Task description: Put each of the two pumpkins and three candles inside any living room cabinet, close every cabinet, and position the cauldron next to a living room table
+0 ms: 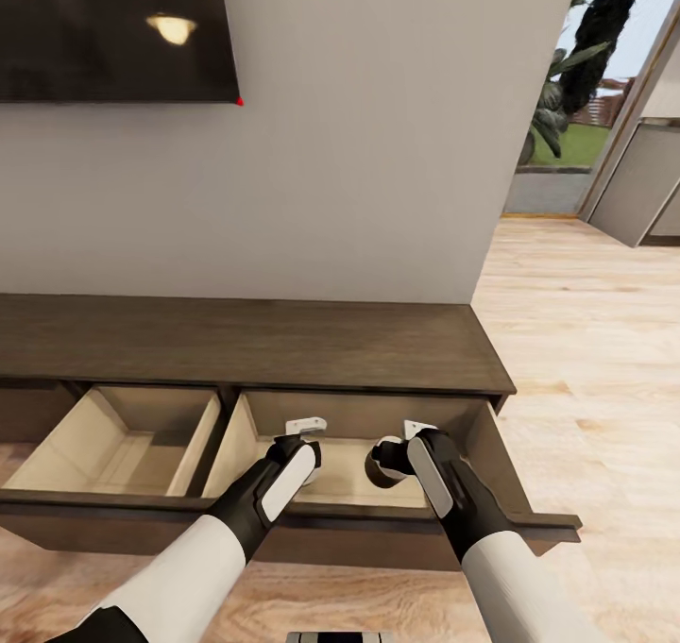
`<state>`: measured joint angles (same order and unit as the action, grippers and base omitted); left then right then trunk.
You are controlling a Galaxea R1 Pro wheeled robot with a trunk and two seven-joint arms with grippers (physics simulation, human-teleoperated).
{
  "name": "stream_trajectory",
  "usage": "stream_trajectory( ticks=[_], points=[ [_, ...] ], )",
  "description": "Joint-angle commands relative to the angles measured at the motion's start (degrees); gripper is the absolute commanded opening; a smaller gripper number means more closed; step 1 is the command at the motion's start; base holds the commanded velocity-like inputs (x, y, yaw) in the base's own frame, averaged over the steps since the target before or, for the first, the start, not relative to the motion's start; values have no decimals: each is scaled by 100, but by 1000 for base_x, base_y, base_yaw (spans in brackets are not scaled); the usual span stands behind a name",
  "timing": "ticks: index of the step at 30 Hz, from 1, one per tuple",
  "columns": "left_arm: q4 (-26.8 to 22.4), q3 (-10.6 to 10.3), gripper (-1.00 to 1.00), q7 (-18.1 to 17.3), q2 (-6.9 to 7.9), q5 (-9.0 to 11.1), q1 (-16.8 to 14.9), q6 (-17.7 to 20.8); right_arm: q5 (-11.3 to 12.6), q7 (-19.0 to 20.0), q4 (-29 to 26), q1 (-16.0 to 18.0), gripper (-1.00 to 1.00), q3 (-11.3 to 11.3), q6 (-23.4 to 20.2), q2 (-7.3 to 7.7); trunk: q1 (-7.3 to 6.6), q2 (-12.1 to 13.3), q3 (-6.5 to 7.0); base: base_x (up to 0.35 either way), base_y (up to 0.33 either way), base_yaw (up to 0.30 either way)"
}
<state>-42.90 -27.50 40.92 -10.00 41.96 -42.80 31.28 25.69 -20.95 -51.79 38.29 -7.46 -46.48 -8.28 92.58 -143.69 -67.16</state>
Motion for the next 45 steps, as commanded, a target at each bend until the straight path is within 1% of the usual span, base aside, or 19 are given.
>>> stream_trajectory(
  ticks=[1,6,18,20,23,34,45],
  points=[
    [-4,-10,-100,41,0,31,-2,17,57,-58,-6,3,-100,-15,-10,2,0,-2,-5,176,0,0],
    [-6,-10,-100,-92,0,28,-3,17,56,-58,-6,3,-100,-10,-10,2,0,-2,-5,73,0,0],
    [-8,-10,-100,-94,0,15,-5,10,52,-58,-6,3,-100,-13,-10,2,0,-2,-5,29,0,0],
    [-8,-10,-100,-93,0,17,-7,10,50,-58,-6,3,-100,-17,-10,2,5,-5,-49,0,0,0],
    [-8,-10,-100,-93,0,20,-4,10,50,-58,-6,3,-100,-21,-10,2,5,-5,-49,0,0,0],
    [-8,-10,-100,-93,0,22,-8,10,50,-58,-6,3,-100,-32,-10,2,31,-18,-271,0,0,0],
    [-8,-10,-100,-93,0,22,-5,10,50,-58,1,3,-100,-37,-10,2,31,-18,-271,0,0,0]
  ],
)
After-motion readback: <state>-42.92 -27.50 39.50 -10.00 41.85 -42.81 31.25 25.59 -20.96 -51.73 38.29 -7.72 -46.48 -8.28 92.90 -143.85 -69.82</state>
